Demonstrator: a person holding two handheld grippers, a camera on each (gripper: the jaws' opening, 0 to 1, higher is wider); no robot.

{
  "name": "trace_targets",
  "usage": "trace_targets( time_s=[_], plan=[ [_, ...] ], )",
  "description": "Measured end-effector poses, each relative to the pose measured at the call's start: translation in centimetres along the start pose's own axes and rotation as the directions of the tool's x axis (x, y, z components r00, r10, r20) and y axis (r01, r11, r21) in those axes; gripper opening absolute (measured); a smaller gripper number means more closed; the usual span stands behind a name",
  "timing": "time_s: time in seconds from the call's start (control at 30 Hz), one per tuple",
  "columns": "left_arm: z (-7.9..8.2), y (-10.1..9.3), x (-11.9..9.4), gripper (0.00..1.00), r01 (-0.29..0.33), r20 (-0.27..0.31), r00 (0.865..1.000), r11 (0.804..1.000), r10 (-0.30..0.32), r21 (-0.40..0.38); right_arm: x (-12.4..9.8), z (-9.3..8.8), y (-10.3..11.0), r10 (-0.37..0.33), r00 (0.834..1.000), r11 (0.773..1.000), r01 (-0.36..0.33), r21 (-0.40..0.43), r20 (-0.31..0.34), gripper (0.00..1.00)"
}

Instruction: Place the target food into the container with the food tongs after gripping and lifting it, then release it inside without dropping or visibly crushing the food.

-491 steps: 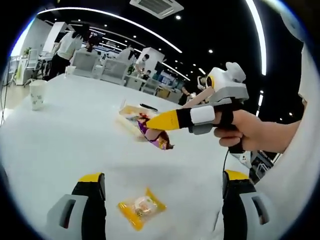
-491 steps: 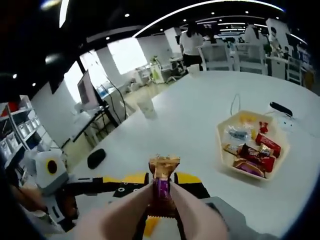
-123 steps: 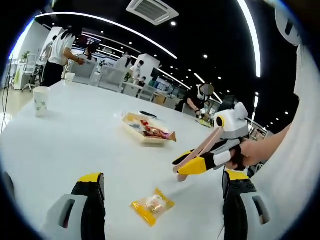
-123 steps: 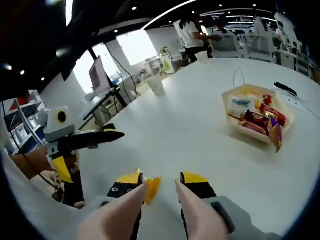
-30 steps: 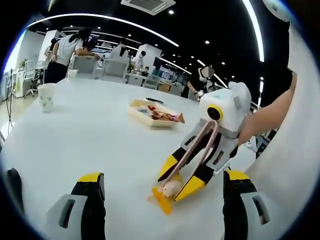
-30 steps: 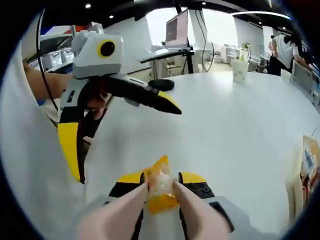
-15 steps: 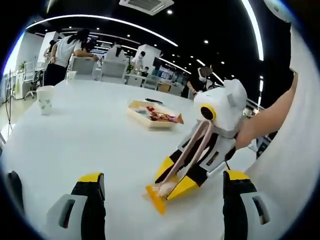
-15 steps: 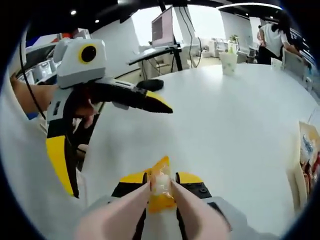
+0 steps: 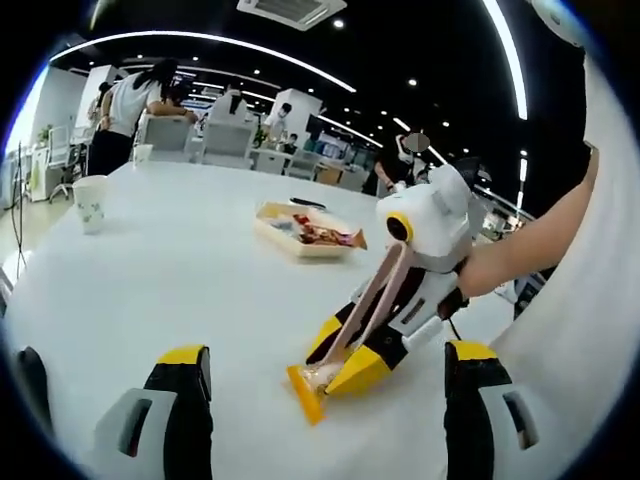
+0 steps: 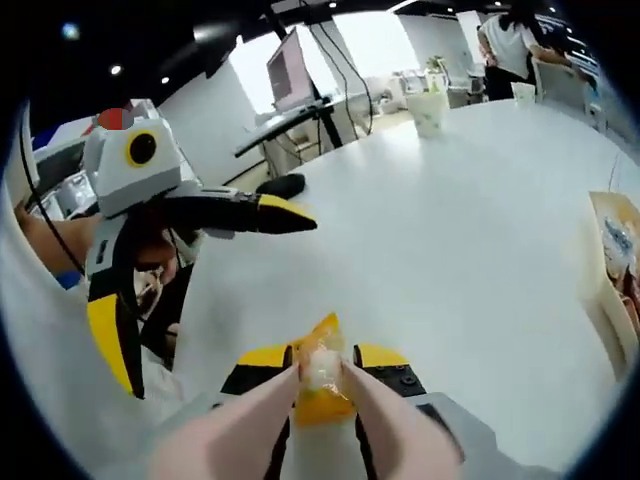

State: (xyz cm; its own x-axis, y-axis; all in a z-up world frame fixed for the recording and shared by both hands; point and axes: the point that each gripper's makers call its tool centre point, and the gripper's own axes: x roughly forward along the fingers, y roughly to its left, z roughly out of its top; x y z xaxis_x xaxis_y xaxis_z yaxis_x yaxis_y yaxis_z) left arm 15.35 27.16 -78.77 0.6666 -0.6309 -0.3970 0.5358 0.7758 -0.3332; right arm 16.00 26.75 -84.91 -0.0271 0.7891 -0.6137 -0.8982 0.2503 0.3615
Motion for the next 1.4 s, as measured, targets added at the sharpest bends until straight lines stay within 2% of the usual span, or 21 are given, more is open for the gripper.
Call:
trace_targets(
  time_s=[0.13, 0.23, 0.33, 0.43, 0.57, 0.73, 0.9, 1.13, 1.3, 1.4],
  plan=[
    [-0.2, -0.2, -0.4, 0.97, 0.009, 0.001, 1.0, 1.0, -0.009, -0.003, -0.1, -0.1, 0.3, -0.024, 1.0, 0.999, 0.025, -0.035, 0.019, 0.24],
    [-0.9, -0.5, -0.3, 0.97, 0.03, -0.028, 0.999, 1.0, -0.03, -0.01, -0.3, -0.1, 0.3, -0.057, 0.997, 0.998, 0.058, -0.013, 0.054, 0.23],
    [-0.4, -0.4, -0.2, 0.97, 0.024, -0.017, 1.0, 1.0, -0.025, -0.009, -0.4, -0.1, 0.0, -0.077, 0.994, 0.997, 0.075, 0.029, 0.083, 0.23],
    [0.8, -0.5, 0.0, 0.97, 0.014, 0.019, 1.0, 0.999, -0.014, -0.032, -0.3, 0.0, 0.0, -0.079, 0.994, 0.997, 0.077, 0.028, 0.08, 0.23],
    [1.1, -0.9, 0.2, 0.96, 0.004, 0.031, 1.0, 1.0, -0.003, -0.03, -0.3, 0.0, -0.1, -0.071, 0.995, 0.997, 0.069, 0.028, 0.067, 0.23],
    [0.8, -1.6, 0.2, 0.96, -0.005, 0.039, 0.999, 0.999, 0.006, -0.039, -0.3, -0.1, -0.1, -0.063, 0.995, 0.997, 0.06, 0.042, 0.073, 0.23],
    [-0.2, -2.2, 0.1, 0.95, -0.005, 0.021, 1.0, 0.999, 0.006, -0.046, -0.3, 0.0, -0.1, -0.08, 0.995, 0.995, 0.076, 0.06, 0.067, 0.23],
    [0.0, -1.9, 0.0, 0.94, -0.024, 0.041, 0.999, 0.997, 0.027, -0.071, -0.5, -0.2, -0.3, -0.107, 0.99, 0.99, 0.098, 0.096, 0.095, 0.22],
    [0.1, -1.7, 0.1, 0.93, -0.025, 0.048, 0.998, 0.997, 0.029, -0.076, -0.5, -0.1, -0.2, -0.123, 0.989, 0.989, 0.114, 0.099, 0.088, 0.22],
    [0.3, -1.5, 0.0, 0.93, -0.029, 0.056, 0.998, 0.997, 0.033, -0.07, -0.4, 0.0, -0.5, -0.131, 0.988, 0.984, 0.121, 0.129, 0.076, 0.22]
  ],
)
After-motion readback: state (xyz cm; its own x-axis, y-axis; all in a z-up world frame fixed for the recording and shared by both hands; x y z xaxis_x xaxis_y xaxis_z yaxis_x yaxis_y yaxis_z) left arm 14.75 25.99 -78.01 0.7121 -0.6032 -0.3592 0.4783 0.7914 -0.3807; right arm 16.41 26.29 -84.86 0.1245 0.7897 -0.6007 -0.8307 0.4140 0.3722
